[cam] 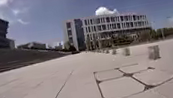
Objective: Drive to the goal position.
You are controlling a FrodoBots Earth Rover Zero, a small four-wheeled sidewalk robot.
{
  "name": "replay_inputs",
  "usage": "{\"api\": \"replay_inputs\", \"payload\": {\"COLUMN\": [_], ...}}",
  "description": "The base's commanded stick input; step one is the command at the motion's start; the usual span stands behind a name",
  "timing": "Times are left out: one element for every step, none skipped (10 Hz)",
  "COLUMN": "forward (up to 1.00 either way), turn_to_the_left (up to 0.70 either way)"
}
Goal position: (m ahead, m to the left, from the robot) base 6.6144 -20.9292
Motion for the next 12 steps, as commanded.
{"api": "replay_inputs", "payload": {"forward": [0.50,0.50,0.50,0.50,0.50,0.64,0.70,0.70,0.70,0.70,0.70,0.70], "turn_to_the_left": [0.01,0.01,0.01,0.01,0.01,0.01,0.01,0.01,0.01,0.01,0.01,0.01]}}
